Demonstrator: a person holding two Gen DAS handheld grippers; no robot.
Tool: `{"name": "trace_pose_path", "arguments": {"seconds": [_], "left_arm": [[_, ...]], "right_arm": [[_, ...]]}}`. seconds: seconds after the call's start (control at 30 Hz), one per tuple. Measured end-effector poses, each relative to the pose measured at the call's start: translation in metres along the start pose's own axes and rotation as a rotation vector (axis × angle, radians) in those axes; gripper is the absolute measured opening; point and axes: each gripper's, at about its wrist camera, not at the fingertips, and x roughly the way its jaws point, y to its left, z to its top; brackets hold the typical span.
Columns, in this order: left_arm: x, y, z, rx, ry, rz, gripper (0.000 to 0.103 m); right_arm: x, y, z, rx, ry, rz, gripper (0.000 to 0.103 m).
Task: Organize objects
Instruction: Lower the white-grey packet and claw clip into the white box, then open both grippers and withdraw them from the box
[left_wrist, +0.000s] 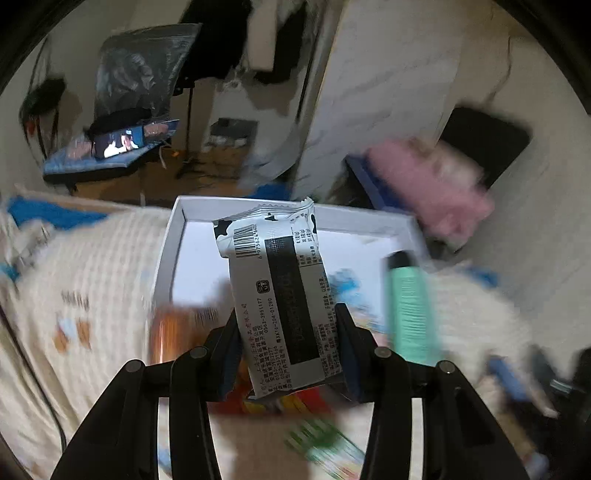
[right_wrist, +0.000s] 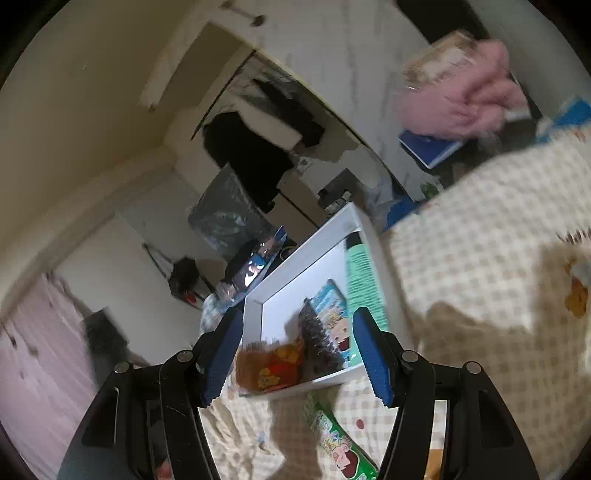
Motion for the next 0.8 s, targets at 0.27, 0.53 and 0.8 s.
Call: {"name": "trace_pose_path", "arguments": {"seconds": [0.27, 0.53, 0.8], "left_arm": [[0.073, -0.005, 0.006, 0.156, 0.147, 0.243, 0.049], [0.071, -0.018, -0.008, 0.284, 0.076, 0.228, 0.052], [0.038, -0.031, -0.015, 0.365, -0.025, 0.260, 0.079]], "right_arm": [[-0.005, -0.028, 0.010, 0.032, 0.009, 0.018, 0.063], [0.007, -0.028, 0.002, 0.001, 0.067, 0.017, 0.063], [0.008, -0.015, -0.003, -0.070, 0.094, 0.089, 0.063]]}}
